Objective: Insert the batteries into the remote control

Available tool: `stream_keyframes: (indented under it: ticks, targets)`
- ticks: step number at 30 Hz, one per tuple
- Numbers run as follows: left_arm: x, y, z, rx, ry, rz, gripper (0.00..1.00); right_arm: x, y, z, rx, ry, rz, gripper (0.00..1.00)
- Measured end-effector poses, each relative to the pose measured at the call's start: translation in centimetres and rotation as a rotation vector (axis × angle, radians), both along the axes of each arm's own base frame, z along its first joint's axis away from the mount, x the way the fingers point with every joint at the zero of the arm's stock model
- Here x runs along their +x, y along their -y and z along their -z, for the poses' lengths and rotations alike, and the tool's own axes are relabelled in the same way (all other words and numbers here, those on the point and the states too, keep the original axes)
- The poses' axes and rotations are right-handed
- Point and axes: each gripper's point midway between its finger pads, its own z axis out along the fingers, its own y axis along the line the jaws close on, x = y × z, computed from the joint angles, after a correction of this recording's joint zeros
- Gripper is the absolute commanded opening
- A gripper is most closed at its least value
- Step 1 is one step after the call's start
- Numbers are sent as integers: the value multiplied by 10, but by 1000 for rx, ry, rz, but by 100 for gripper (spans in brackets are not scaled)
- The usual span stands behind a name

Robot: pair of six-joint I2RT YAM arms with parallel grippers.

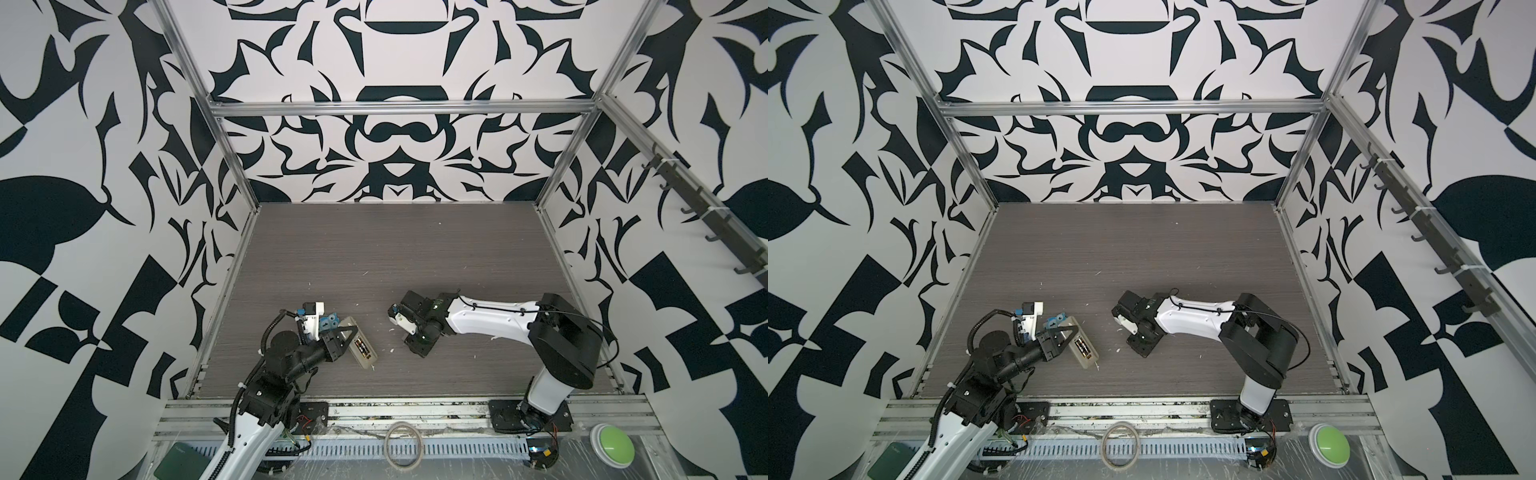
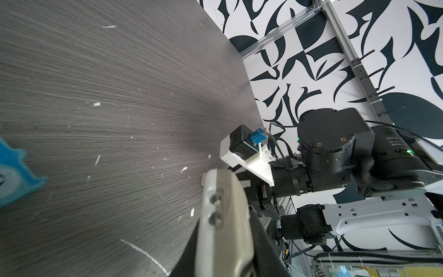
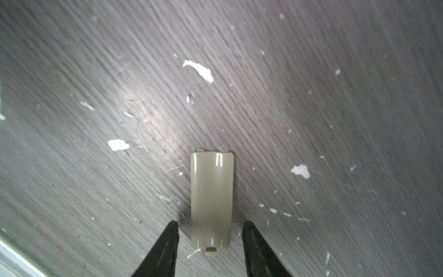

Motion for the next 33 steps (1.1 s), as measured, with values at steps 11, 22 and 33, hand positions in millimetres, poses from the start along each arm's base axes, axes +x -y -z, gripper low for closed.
stream_keyframes:
  ticks: [11, 22, 33]
  targets:
    - [0, 0, -2, -2, 9, 0, 0, -1, 1, 0, -3, -4, 6, 41]
    - [-2, -2, -3, 3, 4, -6, 0, -2, 1, 0, -6, -7, 5, 32]
    - [2, -5, -3, 4, 5, -38, 0, -2, -2, -3, 7, 2, 0, 17]
